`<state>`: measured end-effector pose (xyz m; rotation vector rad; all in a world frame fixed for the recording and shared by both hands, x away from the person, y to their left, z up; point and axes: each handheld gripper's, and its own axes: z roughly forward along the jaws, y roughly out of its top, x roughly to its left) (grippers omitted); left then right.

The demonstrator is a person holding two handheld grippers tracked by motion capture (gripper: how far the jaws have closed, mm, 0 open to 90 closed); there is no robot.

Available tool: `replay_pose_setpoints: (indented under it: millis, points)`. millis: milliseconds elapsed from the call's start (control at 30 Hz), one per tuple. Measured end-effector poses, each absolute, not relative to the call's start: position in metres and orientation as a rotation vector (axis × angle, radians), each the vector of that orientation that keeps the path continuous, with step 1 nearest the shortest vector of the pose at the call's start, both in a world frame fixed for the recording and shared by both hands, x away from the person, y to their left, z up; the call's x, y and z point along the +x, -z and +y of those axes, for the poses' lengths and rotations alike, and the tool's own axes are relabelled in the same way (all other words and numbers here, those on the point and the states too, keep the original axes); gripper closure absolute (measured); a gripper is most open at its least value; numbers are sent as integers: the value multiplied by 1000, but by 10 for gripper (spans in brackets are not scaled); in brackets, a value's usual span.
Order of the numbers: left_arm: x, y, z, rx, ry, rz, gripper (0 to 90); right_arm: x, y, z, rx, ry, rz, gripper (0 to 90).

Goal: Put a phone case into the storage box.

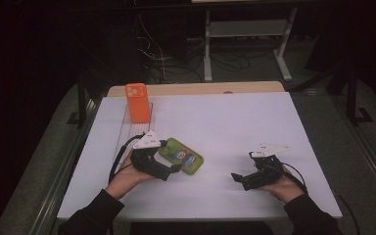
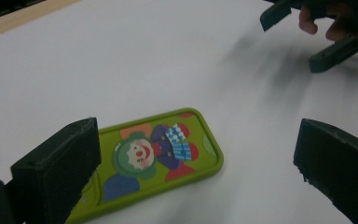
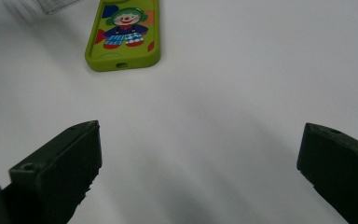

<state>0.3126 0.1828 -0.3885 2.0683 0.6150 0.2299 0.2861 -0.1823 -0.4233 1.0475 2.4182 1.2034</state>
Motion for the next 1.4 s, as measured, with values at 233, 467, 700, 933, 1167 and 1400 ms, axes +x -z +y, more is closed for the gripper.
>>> replay_pose_setpoints:
  millis: [233,467,700,933,1167,1400]
  points:
    - [314,394,190,2064,-258,620,2,291,414,-172,1077,-1185,2457,0]
    - [315,396,190,2061,-248,607,2,306,407,-152,1075,-1185,2475,0]
    - [314,395,188,2045,-228,598,2,320,401,-125,1046,-1177,2505,0]
    - [313,395,187,2052,-221,594,2,335,400,-98,1018,-1177,2530,0]
    - [314,395,188,2052,-218,589,2,348,405,-73,1008,-1142,2559,0]
    - [315,395,189,2047,-213,594,2,356,411,-53,983,-1132,2590,0]
